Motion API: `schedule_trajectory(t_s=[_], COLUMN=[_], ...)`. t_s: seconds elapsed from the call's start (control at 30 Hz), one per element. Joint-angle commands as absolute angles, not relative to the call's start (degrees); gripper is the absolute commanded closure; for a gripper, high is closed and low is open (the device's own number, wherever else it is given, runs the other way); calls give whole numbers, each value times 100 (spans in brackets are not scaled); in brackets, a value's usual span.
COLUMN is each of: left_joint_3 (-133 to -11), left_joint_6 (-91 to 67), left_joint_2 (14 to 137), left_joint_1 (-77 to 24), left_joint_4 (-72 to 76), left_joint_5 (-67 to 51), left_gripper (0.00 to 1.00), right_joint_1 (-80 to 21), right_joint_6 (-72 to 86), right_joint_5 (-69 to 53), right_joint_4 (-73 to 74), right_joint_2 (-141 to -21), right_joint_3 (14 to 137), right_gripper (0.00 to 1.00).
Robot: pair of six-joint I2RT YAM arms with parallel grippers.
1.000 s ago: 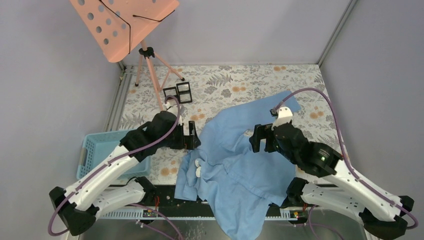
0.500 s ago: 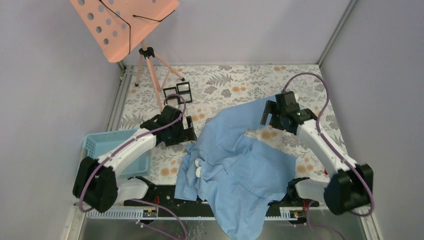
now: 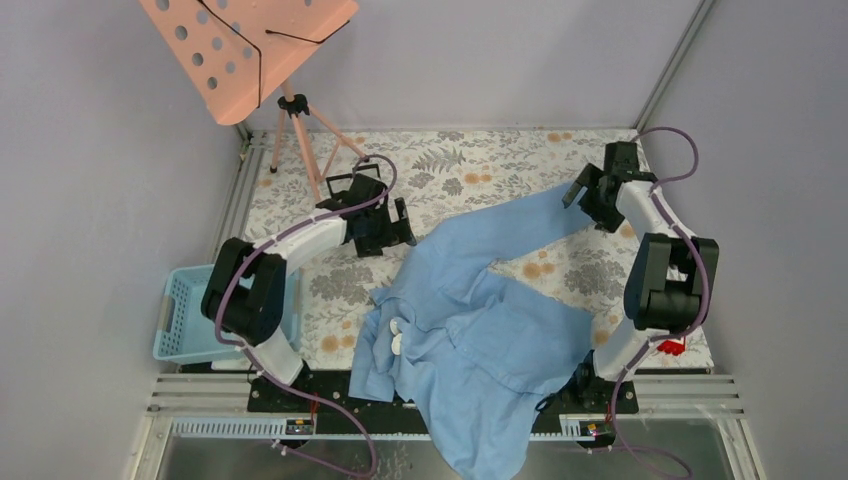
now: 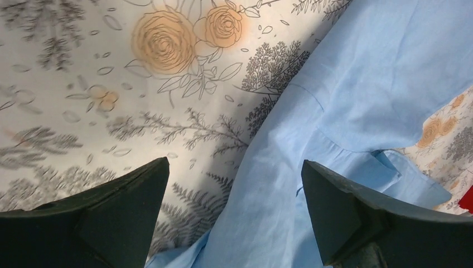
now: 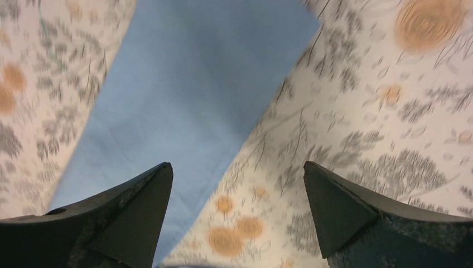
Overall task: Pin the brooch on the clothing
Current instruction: Flatten out the clothes at the center of the board.
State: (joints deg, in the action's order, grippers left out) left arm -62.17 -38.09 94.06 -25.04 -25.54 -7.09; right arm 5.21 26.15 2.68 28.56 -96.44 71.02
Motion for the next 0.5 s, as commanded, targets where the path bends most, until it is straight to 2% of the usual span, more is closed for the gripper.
schedule_trajectory(t_s=[0.0,0.2,0.27,0.47], left_joint_3=[-6469,-6522,-6605,-6621], left_joint_6=[-3866,-3866,-3327,-3261], left_joint_2=[9923,10176,10318,10586], left_joint_1=[-2476,-2496,-2496,-2619], left_joint_4=[-2114,-1819,-1918,-1850], left_joint_5=[-1419,-1850,-2037,-2258], left_gripper=[1,1,5,2], right_joint_1=[998,1262,1289,1319], right_joint_6=[2578,2467,2438,2575], right_joint_5=[-144,-32,152,18], right_joint_4=[2741,3126,3263,3452], right_joint_2=[-10270,-11193,-11426,-12036], right_joint_3=[7782,8731,8969,9420], right_gripper=[6,7,8,9])
